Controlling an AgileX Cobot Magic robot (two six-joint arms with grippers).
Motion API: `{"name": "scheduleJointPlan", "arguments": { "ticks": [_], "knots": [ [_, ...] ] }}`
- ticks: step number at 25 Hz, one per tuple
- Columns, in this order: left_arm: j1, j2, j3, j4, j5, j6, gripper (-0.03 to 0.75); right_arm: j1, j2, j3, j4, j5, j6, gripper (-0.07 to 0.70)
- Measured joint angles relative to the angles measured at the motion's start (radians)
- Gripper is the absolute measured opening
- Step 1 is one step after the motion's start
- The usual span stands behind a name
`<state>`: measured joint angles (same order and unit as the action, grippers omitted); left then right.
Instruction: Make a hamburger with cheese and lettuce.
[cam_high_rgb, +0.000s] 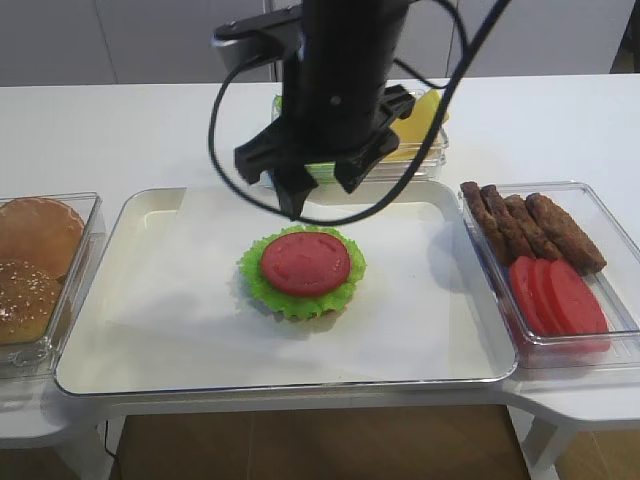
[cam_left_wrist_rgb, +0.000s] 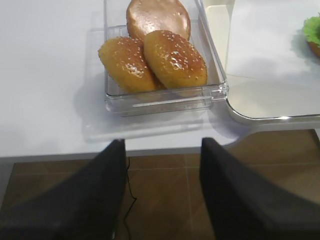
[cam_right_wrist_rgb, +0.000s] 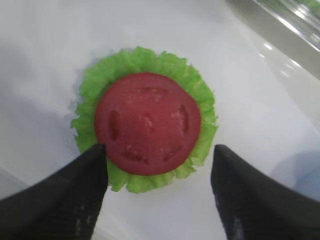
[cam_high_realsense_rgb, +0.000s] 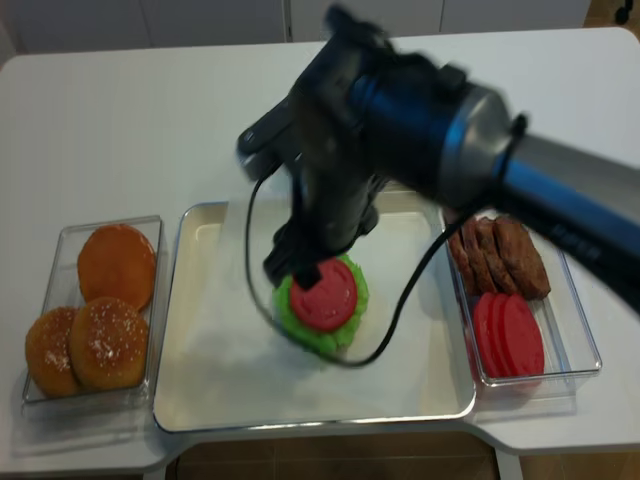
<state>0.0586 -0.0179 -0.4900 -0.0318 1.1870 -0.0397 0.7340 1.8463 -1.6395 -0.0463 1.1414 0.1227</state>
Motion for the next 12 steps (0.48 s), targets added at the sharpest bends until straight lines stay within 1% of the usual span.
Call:
{"name": "scheduleJointPlan", "arguments": {
  "ticks": [5,12],
  "knots": [
    [0.0,0.0,0.0,0.0,0.0,0.0,0.358,-0.156,-0.067,0.0,0.11,0.014,-0.041,0.489],
    [0.0,0.0,0.0,0.0,0.0,0.0,0.358,-0.352,-0.133,0.0,0.147,0.088,-0.068,0.486]
  ]
}}
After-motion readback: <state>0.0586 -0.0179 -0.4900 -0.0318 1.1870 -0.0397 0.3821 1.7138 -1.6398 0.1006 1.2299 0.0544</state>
